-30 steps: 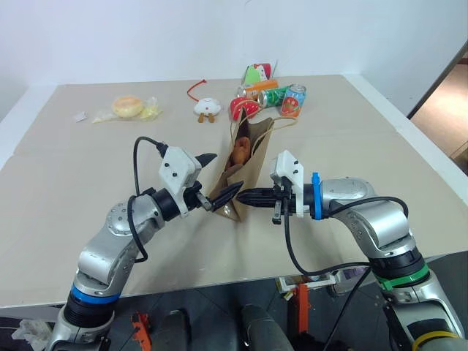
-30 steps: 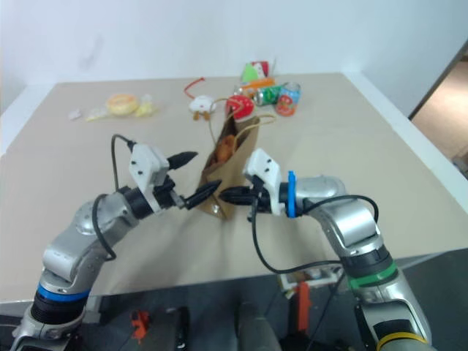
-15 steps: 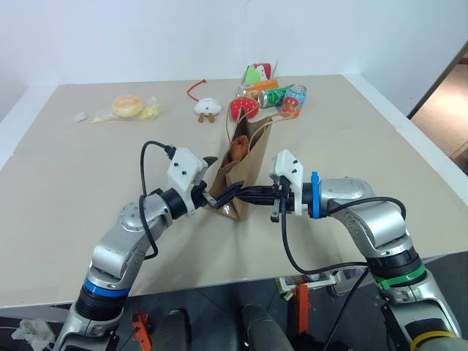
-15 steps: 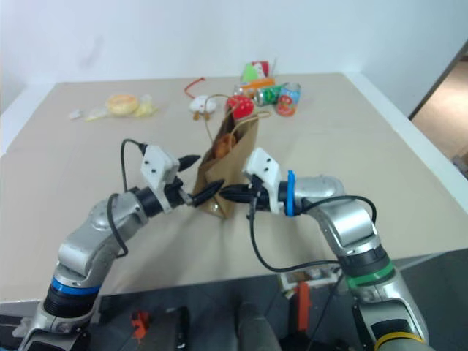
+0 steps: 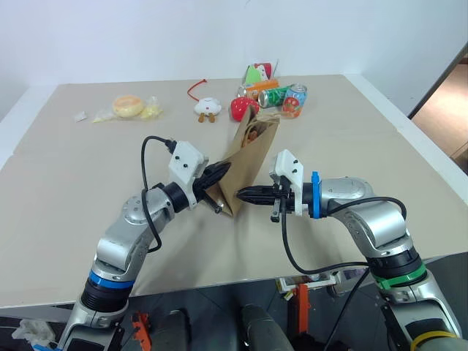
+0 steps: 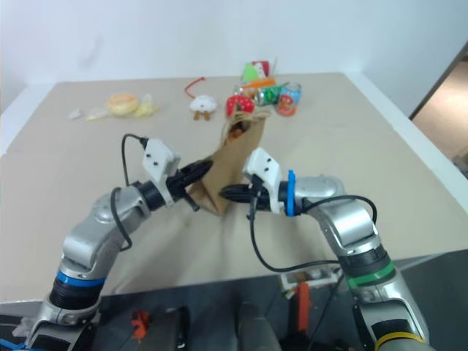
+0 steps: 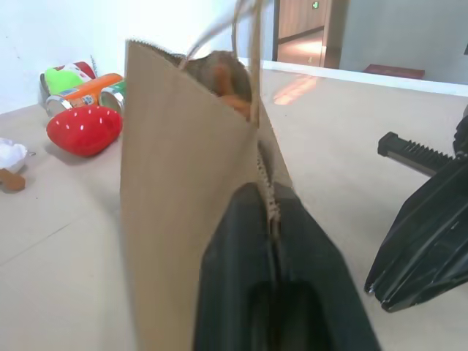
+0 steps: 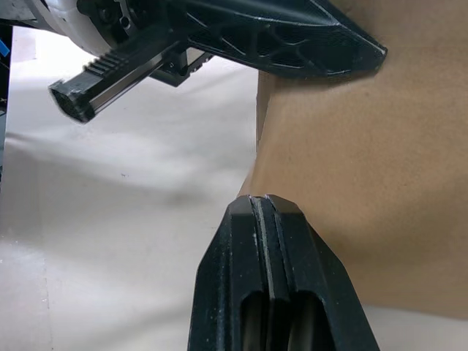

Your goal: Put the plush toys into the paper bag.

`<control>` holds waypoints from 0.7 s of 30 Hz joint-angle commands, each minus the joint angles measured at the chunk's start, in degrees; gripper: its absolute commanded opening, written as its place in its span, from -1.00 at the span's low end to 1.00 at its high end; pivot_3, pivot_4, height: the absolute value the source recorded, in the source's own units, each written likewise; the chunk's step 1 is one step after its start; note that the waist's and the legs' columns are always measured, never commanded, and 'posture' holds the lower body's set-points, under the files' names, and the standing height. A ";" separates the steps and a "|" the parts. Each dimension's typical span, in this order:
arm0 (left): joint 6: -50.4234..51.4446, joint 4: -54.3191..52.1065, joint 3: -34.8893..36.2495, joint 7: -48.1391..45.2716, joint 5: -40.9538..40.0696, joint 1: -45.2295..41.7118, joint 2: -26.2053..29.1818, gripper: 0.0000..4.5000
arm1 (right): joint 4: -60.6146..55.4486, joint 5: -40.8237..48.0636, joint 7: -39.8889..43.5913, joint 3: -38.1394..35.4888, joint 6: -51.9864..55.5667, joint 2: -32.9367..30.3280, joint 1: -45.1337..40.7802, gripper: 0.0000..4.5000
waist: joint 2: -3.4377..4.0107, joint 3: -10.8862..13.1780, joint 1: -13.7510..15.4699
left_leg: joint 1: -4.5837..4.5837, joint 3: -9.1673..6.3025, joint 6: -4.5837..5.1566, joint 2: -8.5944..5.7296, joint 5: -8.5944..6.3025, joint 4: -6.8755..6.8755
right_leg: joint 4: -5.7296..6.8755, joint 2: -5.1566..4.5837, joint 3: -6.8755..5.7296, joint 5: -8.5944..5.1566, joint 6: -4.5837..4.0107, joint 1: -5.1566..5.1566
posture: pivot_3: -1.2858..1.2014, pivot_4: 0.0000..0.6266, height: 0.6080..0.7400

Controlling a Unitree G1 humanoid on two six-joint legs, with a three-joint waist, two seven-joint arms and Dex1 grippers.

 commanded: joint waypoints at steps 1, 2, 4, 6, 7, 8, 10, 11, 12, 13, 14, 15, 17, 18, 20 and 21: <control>-4.31 -0.26 0.62 -2.83 1.73 -1.57 2.38 -0.98 | -1.01 0.04 -1.21 -3.66 -2.52 -0.31 -1.31 -1.00 | 0.00 0.00 0.00 | 0.00 0.00 0.00 0.00 0.00 0.00 | 0.00 0.00 0.00 0.00 0.00 0.00 | 0.03 -0.52 0.99; -5.16 -0.06 0.70 -3.79 1.91 -1.52 3.14 -0.99 | -0.44 0.49 -0.68 -4.84 -2.74 -1.06 -1.87 -0.86 | 0.00 0.00 0.00 | 0.00 0.00 0.00 0.00 0.00 0.00 | 0.00 0.00 0.00 0.00 0.00 0.00 | 0.03 -0.52 0.99; -6.69 0.51 1.40 -5.98 1.58 -1.17 4.46 -1.00 | 0.43 2.02 0.66 -7.40 -2.74 -2.69 -2.91 -0.64 | 0.00 0.00 0.00 | 0.00 0.00 0.00 0.00 0.00 0.00 | 0.00 0.00 0.00 0.00 0.00 0.00 | 0.03 -0.52 0.99; -8.77 1.47 2.74 -8.90 0.70 -1.04 6.08 -1.00 | 1.35 4.01 3.06 -10.15 -2.74 -4.81 -4.17 -0.33 | 0.00 0.00 0.01 | -0.01 0.01 0.00 0.00 0.00 0.00 | 0.00 -0.01 0.00 0.00 0.00 -0.01 | 0.03 -0.52 0.99; -9.63 1.92 3.35 -10.32 0.05 -1.07 6.73 -1.00 | 1.83 4.92 4.54 -11.19 -2.81 -5.81 -4.72 -0.18 | 0.00 0.00 0.02 | -0.02 0.01 0.00 -0.01 0.00 0.00 | 0.00 -0.01 0.00 0.00 0.00 -0.01 | 0.03 -0.52 0.99; -10.63 2.44 4.14 -12.22 -0.95 -1.15 7.47 -1.00 | 2.63 6.64 6.05 -12.84 -2.10 -6.86 -5.58 0.00 | 0.00 0.00 0.03 | -0.02 0.01 0.00 -0.02 0.00 0.00 | 0.00 -0.02 0.00 0.00 0.00 0.00 | 0.03 -0.52 0.99; -12.45 3.93 5.79 -17.26 -3.48 -1.75 9.42 -1.00 | 5.07 10.67 9.81 -16.32 -0.30 -9.35 -8.07 0.37 | 0.00 0.00 0.03 | -0.03 0.01 0.00 -0.02 0.00 0.00 | -0.01 -0.03 0.00 0.00 0.00 -0.02 | 0.03 -0.52 0.99; -13.13 4.78 6.61 -20.24 -4.95 -2.21 10.59 -1.00 | 6.49 11.90 11.85 -17.69 -0.22 -10.78 -9.41 0.46 | 0.00 0.01 0.00 | -0.03 0.01 0.00 -0.02 0.00 0.00 | 0.00 -0.03 0.00 0.00 0.00 -0.02 | 0.03 -0.52 0.99; -13.16 5.69 7.51 -23.11 -6.58 -2.77 11.74 -1.00 | 8.14 12.61 13.86 -18.66 -0.29 -12.28 -10.72 0.68 | 0.00 0.01 -0.04 | -0.02 0.01 0.01 -0.01 -0.01 -0.03 | -0.01 -0.02 0.00 0.00 -0.01 -0.03 | 0.03 -0.52 0.99; -13.28 6.72 8.20 -25.91 -7.86 -3.43 12.93 -1.00 | 9.89 12.86 16.03 -19.34 -1.02 -13.70 -11.86 0.84 | 0.01 0.01 -0.04 | -0.01 0.02 0.02 0.00 -0.01 -0.05 | -0.01 -0.02 0.00 -0.01 -0.02 -0.03 | 0.03 -0.52 0.99; -13.34 7.48 8.58 -27.99 -8.71 -3.91 13.84 -1.00 | 11.22 12.84 17.47 -19.64 -1.72 -14.67 -12.63 0.93 | 0.03 0.03 -0.02 | -0.01 0.02 0.02 0.00 -0.01 -0.06 | 0.00 -0.02 0.00 -0.01 -0.02 -0.06 | 0.03 -0.52 0.99; -13.43 8.26 8.76 -29.77 -9.17 -4.35 14.78 -1.00 | 12.47 12.74 18.65 -19.74 -2.34 -15.50 -13.37 0.93 | 0.03 0.03 -0.01 | -0.03 0.02 0.02 0.00 -0.01 -0.07 | 0.00 -0.02 -0.01 -0.02 -0.03 -0.08 | 0.03 -0.52 0.99; -13.88 10.03 8.64 -33.72 -9.86 -5.26 16.67 -1.00 | 15.10 12.08 20.87 -19.40 -3.93 -17.15 -14.89 0.93 | 0.03 0.03 0.00 | -0.02 0.02 0.02 0.00 -0.02 -0.08 | -0.01 -0.02 -0.02 -0.04 -0.06 -0.06 | 0.03 -0.52 0.99; -14.81 10.81 8.08 -36.35 -9.53 -5.47 17.86 -1.00 | 16.12 11.78 21.98 -19.23 -4.50 -17.84 -15.64 0.93 | 0.03 0.03 -0.01 | -0.02 0.03 0.02 0.00 -0.02 -0.08 | -0.02 -0.02 -0.02 -0.04 -0.06 -0.06 | 0.03 -0.52 0.99; -16.37 11.86 7.10 -40.29 -9.19 -5.64 19.24 -1.00 | 17.15 12.23 23.65 -19.18 -4.17 -18.70 -16.78 0.93 | 0.03 0.03 -0.07 | -0.02 0.06 0.04 0.00 -0.04 -0.08 | -0.04 -0.05 -0.01 -0.04 -0.07 -0.07 | 0.03 -0.52 0.99; -17.22 11.99 6.67 -42.21 -9.39 -6.01 19.56 -1.00 | 17.29 12.73 24.51 -19.03 -3.55 -19.15 -17.24 0.93 | 0.03 0.03 -0.10 | -0.02 0.08 0.04 0.00 -0.05 -0.09 | -0.05 -0.05 -0.01 -0.04 -0.07 -0.10 | 0.03 -0.52 0.99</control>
